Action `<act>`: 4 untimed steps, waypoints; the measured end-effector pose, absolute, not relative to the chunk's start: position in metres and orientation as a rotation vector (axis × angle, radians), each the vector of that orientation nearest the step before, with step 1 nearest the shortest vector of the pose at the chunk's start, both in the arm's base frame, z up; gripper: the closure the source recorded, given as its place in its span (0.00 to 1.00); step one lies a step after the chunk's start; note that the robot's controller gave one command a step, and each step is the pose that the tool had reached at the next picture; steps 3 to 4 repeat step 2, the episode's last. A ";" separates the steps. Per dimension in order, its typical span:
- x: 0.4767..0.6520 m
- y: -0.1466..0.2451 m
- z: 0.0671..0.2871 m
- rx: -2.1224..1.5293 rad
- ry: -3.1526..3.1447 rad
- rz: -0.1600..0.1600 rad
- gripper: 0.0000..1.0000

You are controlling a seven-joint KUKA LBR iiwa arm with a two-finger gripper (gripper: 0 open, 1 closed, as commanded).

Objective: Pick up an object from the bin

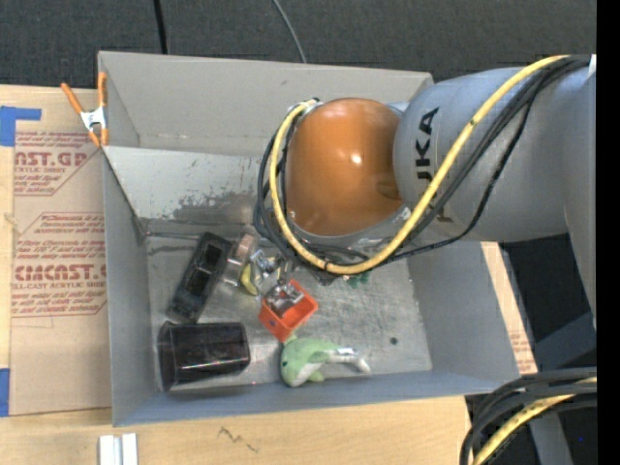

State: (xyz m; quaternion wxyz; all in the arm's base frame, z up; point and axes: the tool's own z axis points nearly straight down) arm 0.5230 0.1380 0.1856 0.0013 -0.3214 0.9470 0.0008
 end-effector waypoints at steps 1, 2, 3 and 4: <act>0.496 0.127 0.164 -0.986 2.979 0.003 1.00; 0.491 0.104 0.164 -0.791 3.045 0.004 1.00; 0.491 0.104 0.164 -0.791 3.045 0.004 1.00; 0.491 0.104 0.164 -0.791 3.045 0.004 1.00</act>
Offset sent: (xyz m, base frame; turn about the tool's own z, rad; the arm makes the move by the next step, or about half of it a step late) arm -0.0241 -0.0438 -0.0117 0.1757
